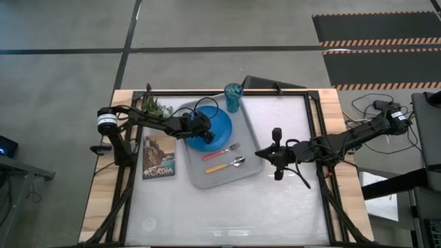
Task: Pick and place plate/cup/fork/spoon on tray
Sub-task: Put the blue plate under the blue cup on the gray serving tray, then return to Home Position
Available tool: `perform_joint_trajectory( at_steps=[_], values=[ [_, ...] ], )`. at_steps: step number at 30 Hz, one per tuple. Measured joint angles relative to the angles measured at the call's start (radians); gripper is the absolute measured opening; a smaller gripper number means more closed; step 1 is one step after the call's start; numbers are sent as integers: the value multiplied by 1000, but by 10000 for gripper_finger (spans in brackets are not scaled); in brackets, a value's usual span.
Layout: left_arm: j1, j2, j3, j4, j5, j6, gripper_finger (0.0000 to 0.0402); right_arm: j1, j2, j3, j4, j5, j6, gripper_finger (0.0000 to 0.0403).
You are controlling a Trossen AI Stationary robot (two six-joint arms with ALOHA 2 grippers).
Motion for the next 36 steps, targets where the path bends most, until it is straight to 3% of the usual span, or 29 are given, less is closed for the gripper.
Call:
perform_joint_trajectory(
  at_steps=[8,12,17,21,26,36],
  values=[
    [-13,-33,6,26,-3,48,0,-2,0,-17,-13,-2,0,9],
    [-51,-93,6,62,-4,107,0,-31,0,-62,38,-113,19,9],
    [-146,-200,-4,155,8,301,0,-111,2,-122,185,-288,46,9],
    [-199,-307,-17,162,81,507,0,-185,-8,-149,197,-323,58,9],
    [-200,-468,-96,184,339,641,0,-238,-39,-191,197,-376,72,9],
    [-200,-817,-390,349,366,604,0,-251,-225,-291,257,-368,29,9]
  ],
)
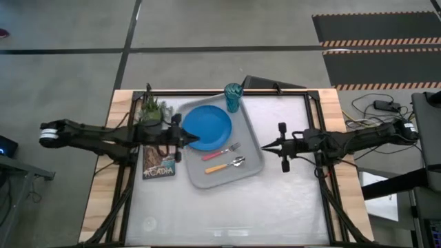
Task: Pick and place plate/cup/fork/spoon on tray
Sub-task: Return to Home Position
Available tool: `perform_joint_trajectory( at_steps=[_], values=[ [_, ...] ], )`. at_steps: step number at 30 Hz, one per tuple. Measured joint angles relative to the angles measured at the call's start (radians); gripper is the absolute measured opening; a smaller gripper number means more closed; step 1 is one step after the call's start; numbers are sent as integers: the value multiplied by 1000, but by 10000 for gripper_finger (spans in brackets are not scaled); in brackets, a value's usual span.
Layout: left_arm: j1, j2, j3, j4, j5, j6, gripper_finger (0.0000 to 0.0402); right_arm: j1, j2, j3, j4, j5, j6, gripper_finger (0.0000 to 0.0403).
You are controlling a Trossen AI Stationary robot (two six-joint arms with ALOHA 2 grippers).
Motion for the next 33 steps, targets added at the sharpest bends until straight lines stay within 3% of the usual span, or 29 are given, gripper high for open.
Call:
perform_joint_trajectory(
  at_steps=[11,33],
  values=[
    [0,-284,-267,186,5,-91,0,-16,-268,-93,-1,2,-8,9],
    [0,-584,-468,184,44,-170,0,-41,-684,-173,-250,27,78,9]
  ],
)
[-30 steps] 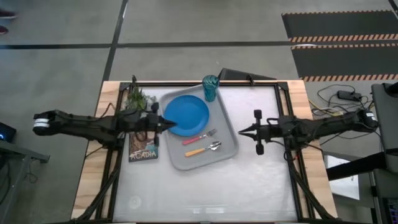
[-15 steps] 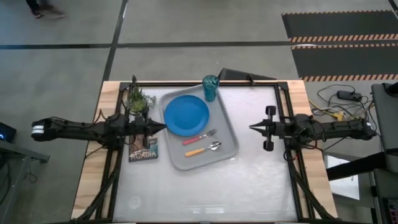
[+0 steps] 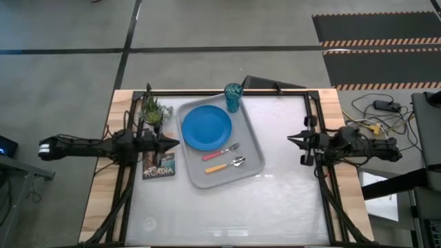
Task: Pick and place plate/cup/fork/spoon on tray
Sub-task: Return to Home Position
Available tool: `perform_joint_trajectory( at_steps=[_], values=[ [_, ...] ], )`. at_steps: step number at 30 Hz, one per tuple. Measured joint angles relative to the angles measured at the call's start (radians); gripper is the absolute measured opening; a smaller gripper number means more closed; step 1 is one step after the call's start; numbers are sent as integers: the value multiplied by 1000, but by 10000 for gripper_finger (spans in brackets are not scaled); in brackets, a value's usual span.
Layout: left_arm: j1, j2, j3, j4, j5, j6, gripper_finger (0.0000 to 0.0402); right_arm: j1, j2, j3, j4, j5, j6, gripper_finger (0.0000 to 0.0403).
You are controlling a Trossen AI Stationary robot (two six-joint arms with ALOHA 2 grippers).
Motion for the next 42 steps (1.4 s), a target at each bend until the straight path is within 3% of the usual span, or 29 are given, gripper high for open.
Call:
perform_joint_trajectory(
  at_steps=[8,12,20,32,42],
  values=[
    [-1,-18,-1,-16,51,0,0,0,0,-68,1,0,20,9],
    [0,-6,-1,-16,51,1,0,0,0,-134,95,2,8,9],
    [0,6,-2,-15,47,1,0,-3,1,-131,117,8,-5,9],
    [0,6,-3,-15,38,7,0,-2,27,-132,120,-1,252,9],
    [0,6,-4,-15,38,5,0,-2,35,-132,120,-1,246,9]
  ],
)
